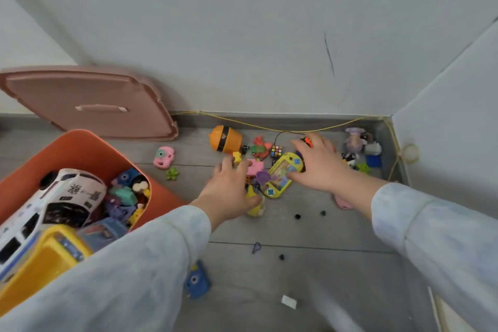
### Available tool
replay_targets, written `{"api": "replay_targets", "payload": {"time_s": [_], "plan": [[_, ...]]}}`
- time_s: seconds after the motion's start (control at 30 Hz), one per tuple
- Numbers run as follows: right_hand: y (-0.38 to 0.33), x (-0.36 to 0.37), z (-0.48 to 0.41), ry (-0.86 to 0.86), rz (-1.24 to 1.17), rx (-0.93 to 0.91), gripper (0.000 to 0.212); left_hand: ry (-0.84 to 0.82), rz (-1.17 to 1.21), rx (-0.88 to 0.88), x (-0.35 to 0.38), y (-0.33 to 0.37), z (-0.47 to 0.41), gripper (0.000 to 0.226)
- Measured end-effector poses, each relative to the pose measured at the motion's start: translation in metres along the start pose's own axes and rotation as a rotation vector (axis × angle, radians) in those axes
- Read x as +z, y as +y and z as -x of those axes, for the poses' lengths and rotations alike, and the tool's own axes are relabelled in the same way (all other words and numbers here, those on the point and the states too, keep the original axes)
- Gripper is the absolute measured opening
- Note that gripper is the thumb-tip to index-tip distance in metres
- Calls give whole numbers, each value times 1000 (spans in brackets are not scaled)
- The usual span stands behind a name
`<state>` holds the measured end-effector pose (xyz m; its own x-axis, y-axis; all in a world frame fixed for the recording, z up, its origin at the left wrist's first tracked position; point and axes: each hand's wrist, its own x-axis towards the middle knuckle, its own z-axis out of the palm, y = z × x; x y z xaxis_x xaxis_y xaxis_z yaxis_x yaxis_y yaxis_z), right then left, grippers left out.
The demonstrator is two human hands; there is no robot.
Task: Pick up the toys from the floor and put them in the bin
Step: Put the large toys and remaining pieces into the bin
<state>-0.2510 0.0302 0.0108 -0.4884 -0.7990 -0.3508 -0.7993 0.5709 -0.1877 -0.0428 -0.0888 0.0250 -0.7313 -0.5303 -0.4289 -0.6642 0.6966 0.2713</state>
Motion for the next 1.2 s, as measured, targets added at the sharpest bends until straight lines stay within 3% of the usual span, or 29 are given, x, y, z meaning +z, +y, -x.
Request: {"api": "replay_targets", "payload": {"time_s": [0.23,0.4,0.63,0.93,1.2], "plan": [[46,-6,-49,-93,-165,165,129,-146,-232,30,35,17,-37,134],[53,22,-62,-190,-196,135,136,-167,-374,31,54,-2,-60,143],[32,54,-68,-112,-129,33,123,-49,-121,-5,74,-2,-71,107],[30,64,-61,1,-278,33,86,122,-28,-78,69,-25,-60,30],[5,46,-34,57,-401,-5,89,215,252,-66,64,-13,-32,28]]}}
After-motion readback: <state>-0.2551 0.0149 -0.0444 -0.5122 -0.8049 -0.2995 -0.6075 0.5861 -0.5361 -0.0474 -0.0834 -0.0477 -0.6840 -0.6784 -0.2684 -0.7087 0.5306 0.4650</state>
